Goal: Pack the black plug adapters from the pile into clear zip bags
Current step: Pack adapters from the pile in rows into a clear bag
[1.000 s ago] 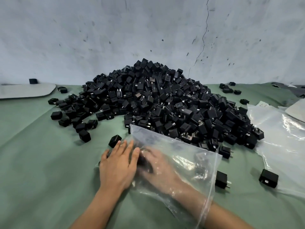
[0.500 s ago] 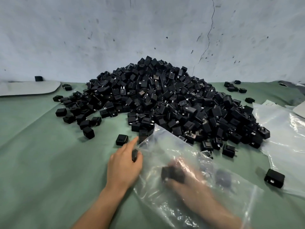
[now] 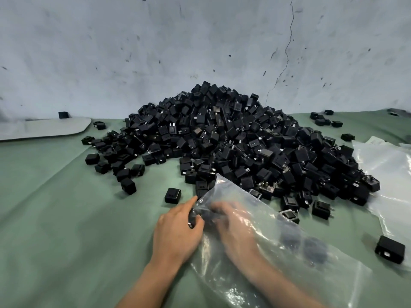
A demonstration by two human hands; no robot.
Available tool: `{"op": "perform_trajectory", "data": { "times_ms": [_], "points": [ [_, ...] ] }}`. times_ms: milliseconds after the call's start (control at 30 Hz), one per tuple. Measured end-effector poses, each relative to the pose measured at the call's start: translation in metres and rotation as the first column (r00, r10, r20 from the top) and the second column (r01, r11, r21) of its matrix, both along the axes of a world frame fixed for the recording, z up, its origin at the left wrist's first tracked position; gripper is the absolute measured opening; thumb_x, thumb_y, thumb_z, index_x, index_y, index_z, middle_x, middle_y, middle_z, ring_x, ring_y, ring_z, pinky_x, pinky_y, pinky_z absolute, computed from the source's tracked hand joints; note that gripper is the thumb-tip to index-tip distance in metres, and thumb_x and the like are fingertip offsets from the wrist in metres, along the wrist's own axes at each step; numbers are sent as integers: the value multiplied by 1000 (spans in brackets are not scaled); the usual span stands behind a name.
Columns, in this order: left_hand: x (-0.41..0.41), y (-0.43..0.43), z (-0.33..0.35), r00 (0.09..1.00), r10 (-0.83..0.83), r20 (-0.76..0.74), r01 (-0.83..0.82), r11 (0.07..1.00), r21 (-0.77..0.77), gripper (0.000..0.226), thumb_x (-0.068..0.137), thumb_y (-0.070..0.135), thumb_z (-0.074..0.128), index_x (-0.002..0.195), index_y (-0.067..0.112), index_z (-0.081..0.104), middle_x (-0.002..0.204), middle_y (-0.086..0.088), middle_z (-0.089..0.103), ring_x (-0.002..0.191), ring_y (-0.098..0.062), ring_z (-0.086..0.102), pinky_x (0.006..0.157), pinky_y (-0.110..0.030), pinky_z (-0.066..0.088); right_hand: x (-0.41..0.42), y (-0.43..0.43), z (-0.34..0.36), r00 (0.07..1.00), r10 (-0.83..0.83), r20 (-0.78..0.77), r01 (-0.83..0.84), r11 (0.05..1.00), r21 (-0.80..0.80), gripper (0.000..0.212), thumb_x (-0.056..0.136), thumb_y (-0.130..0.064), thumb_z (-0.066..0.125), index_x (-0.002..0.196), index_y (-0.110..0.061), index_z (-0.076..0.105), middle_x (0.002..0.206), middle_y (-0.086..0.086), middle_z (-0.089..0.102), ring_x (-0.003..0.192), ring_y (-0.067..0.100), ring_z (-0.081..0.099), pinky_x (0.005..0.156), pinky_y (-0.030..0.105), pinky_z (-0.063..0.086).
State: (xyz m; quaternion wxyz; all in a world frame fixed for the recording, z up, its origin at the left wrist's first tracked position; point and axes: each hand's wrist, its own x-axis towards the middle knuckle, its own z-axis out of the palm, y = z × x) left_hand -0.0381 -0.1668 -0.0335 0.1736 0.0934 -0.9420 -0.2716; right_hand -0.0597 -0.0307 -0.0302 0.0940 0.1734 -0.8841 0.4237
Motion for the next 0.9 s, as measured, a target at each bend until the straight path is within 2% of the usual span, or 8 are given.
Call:
{"op": "perform_trajectory", "data": {
  "times_ms": [200,300,367,467,567,667,800,900],
  "points": [
    [0,-1,1,1000,16,-13,-17,999,-45,52,87,33,53,139,35,49,123,10,64,107,-14,60,91,-30,44,-5,0,-7,997,74,14,-76,988,132,29,93,0,50,121,-5,56,109,17,63,103,32,58,91,44,45],
    [0,0,1,1000,13,-8,-14,998,-56,50,88,34,52,138,34,50,122,10,64,108,-14,59,89,-31,44,-4,0,3,986,73,149,-47,984,-174,18,88,3,51,99,4,65,110,28,60,110,37,56,94,36,49],
    [1,0,1,1000,13,-7,-14,998,-58,50,88,34,53,138,34,49,124,9,64,110,-14,59,91,-31,44,-3,4,0,994,86,62,-81,993,-81,19,89,3,52,89,-7,68,108,20,60,104,30,55,87,23,49],
    [1,1,1,1000,17,-8,-17,998,-53,52,89,35,54,141,34,47,127,9,63,113,-14,57,94,-31,44,-6,4,-10,998,42,-36,-40,997,67,21,90,-4,56,110,-9,59,113,10,55,102,23,52,88,28,42],
    [2,1,1,1000,22,-14,-22,999,-42,52,89,35,55,140,33,48,127,7,63,113,-14,58,94,-32,44,-7,2,-9,997,38,71,-41,999,37,19,91,-8,53,109,-10,58,107,4,57,99,20,53,86,27,41],
    [1,1,1,1000,22,-11,-22,999,-39,50,90,34,56,139,33,49,129,6,62,115,-16,57,95,-33,44,-5,0,-8,986,100,131,-113,989,97,24,93,-9,48,112,-18,61,107,-10,53,99,4,48,98,17,39],
    [1,0,0,1000,2,-21,-3,999,-45,48,91,32,55,139,29,51,133,7,60,119,-14,56,98,-33,43,-6,-1,-7,987,114,110,-128,984,128,36,92,-6,47,125,-16,56,126,-5,54,117,9,46,107,19,32],
    [0,-2,-1,1000,-2,-12,2,998,-57,48,92,34,53,140,30,49,135,9,58,121,-13,54,99,-31,42,-4,-2,-7,977,211,-9,-206,959,197,37,91,-9,50,125,-24,57,121,-10,57,106,4,40,101,18,35]
  ]
}}
